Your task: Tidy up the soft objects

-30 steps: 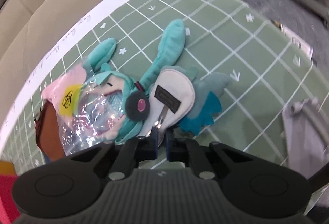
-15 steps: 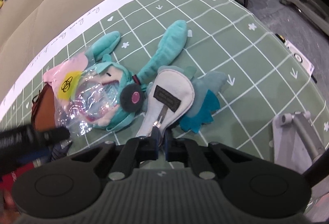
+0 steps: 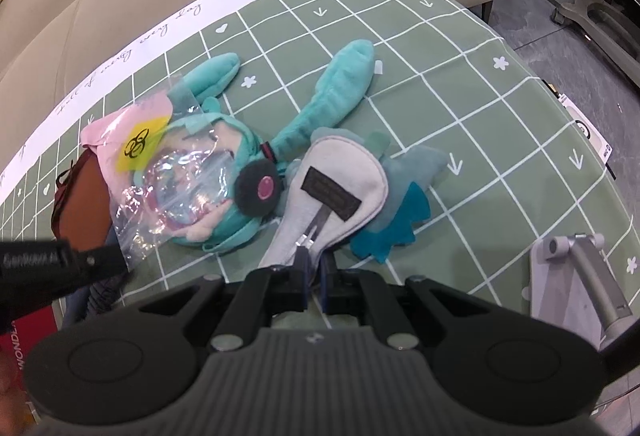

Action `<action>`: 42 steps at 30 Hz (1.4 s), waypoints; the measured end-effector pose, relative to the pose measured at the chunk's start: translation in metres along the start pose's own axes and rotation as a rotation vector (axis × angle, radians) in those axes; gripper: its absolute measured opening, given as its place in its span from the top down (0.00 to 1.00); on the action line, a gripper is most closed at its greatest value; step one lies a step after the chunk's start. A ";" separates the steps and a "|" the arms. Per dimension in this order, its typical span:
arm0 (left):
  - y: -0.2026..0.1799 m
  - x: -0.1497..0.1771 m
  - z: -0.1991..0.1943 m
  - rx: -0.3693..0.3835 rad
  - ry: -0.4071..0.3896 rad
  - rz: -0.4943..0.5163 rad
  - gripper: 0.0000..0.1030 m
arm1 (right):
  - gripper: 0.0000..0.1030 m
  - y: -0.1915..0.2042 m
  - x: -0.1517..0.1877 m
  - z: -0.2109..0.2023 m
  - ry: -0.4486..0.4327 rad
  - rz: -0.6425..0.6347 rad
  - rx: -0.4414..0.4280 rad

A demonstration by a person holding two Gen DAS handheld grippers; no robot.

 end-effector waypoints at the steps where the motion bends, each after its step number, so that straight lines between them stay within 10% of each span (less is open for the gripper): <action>1: 0.001 0.003 -0.002 -0.013 -0.004 0.004 1.00 | 0.98 0.001 0.000 0.000 -0.002 -0.007 0.002; 11: 0.006 0.033 -0.021 0.038 -0.016 0.019 0.98 | 0.97 0.001 0.004 -0.002 -0.007 -0.031 0.005; 15: 0.014 0.014 -0.016 0.123 -0.090 -0.094 0.60 | 0.97 0.002 0.005 -0.002 -0.007 -0.035 0.007; 22: 0.022 -0.007 0.009 0.250 -0.011 -0.251 0.56 | 0.97 0.000 0.003 -0.001 0.005 -0.021 -0.004; 29: 0.012 -0.006 0.018 0.301 0.020 -0.247 0.94 | 0.97 0.000 0.001 0.001 0.008 -0.022 -0.010; 42: 0.011 0.013 -0.010 0.216 -0.023 -0.130 1.00 | 0.97 0.001 0.003 0.000 0.005 -0.039 -0.006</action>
Point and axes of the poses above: each gripper's, at about its wrist camera, not at the fingertips, and z roughly the way its jaws point, y to its left, x to its underside, the point moved 3 cm from there along z, roughly the way its jaws point, and after that the axes turned 4 degrees about z, right-handed, at the moved point
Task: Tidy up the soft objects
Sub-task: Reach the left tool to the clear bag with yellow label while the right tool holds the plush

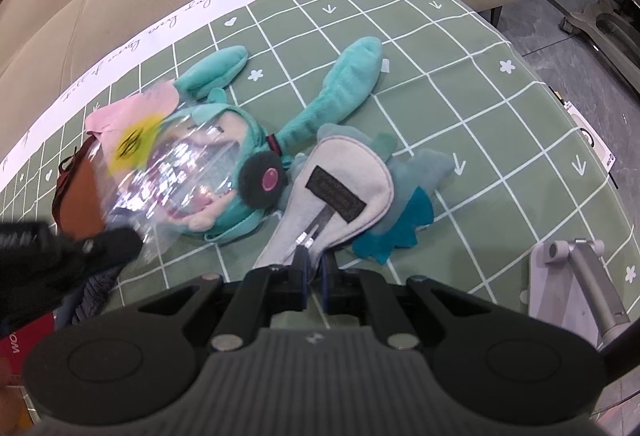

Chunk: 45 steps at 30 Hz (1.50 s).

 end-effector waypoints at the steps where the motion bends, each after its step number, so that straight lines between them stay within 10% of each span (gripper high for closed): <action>1: -0.001 0.006 -0.007 -0.037 -0.002 0.037 1.00 | 0.97 0.001 0.001 0.000 -0.001 -0.004 0.001; 5: 0.001 0.037 -0.022 -0.155 0.022 0.154 1.00 | 0.97 0.003 0.003 -0.002 -0.004 -0.029 0.006; 20: 0.044 0.098 -0.049 -0.136 0.107 0.154 0.87 | 0.99 0.002 0.087 -0.027 0.270 -0.082 -0.148; 23: 0.050 0.096 -0.054 -0.108 0.088 0.110 0.48 | 0.87 -0.004 0.085 -0.036 0.226 -0.047 -0.137; 24: 0.051 0.094 -0.056 -0.095 0.079 0.104 0.39 | 0.60 -0.007 0.081 -0.039 0.197 -0.025 -0.128; 36: 0.055 0.062 -0.037 -0.145 0.021 0.091 0.37 | 0.39 -0.020 0.037 -0.020 0.114 0.231 -0.108; 40: 0.053 0.054 -0.032 -0.147 -0.020 0.038 0.38 | 0.44 -0.010 0.030 -0.015 0.054 0.248 -0.064; 42: 0.050 0.052 -0.029 -0.153 -0.036 0.046 0.40 | 0.66 -0.005 0.030 -0.014 0.019 0.221 -0.006; 45: 0.045 0.050 -0.026 -0.173 -0.054 0.056 0.68 | 0.80 -0.003 0.032 -0.014 -0.017 0.185 0.024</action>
Point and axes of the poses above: each gripper's, at about its wrist camera, not at the fingertips, and z roughly the way its jaws point, y to its left, x to its underside, the point moved 3 cm from there along z, roughly the way its jaws point, and after that the axes turned 4 degrees about z, right-handed, at the moved point
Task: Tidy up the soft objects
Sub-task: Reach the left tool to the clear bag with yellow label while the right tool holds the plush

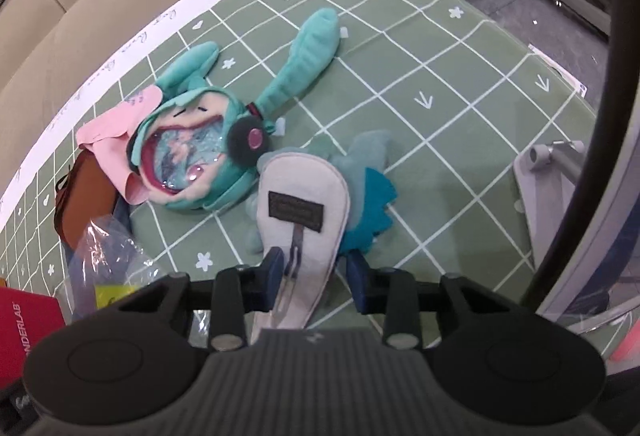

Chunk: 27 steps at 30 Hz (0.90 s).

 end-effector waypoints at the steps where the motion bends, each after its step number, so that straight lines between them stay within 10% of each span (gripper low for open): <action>1: 0.000 0.000 0.001 -0.014 -0.003 -0.008 0.74 | 0.82 0.000 0.000 0.001 0.007 0.007 -0.022; 3: 0.000 -0.001 0.004 -0.022 -0.005 -0.016 0.97 | 0.87 -0.001 0.000 0.001 0.005 0.006 -0.034; 5: 0.001 -0.001 0.005 -0.002 -0.008 -0.025 1.00 | 0.90 0.000 0.000 0.000 0.000 -0.010 -0.039; 27: 0.019 0.017 -0.039 0.061 -0.026 -0.012 1.00 | 1.00 -0.006 0.015 -0.046 0.023 -0.076 -0.152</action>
Point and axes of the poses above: each gripper's, at about its wrist camera, not at the fingertips, and z roughly the way its jaws point, y to its left, x to its underside, the point moved 3 cm from there along z, roughly the way its jaws point, and after that the axes turned 4 degrees about z, right-handed, at the moved point
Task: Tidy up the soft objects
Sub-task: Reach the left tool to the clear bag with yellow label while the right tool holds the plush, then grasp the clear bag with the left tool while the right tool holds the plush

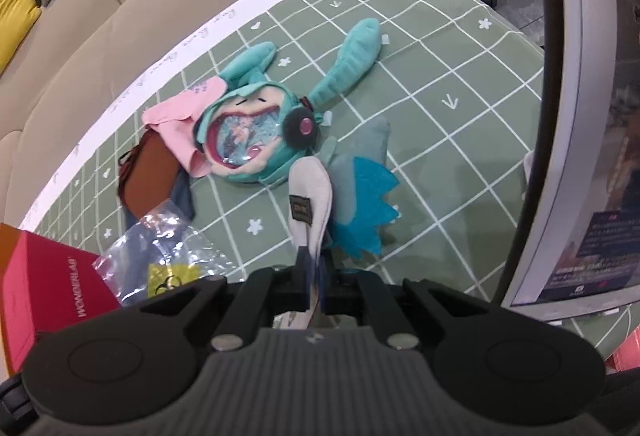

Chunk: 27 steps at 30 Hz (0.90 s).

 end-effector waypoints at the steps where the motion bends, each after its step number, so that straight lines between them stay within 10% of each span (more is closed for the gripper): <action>1: -0.001 -0.001 -0.002 0.000 0.000 0.009 1.00 | 1.00 0.002 0.001 -0.002 -0.001 -0.015 0.002; 27: 0.008 0.004 0.042 0.238 -0.017 0.035 0.86 | 0.99 0.026 0.020 0.028 0.098 -0.269 0.026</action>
Point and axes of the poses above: each gripper's, at about its wrist camera, not at the fingertips, and z roughly the way its jaws point, y to its left, x to its underside, the point moved 3 cm from there along z, roughly the way its jaws point, and after that the axes turned 4 degrees about z, right-handed, at the moved point
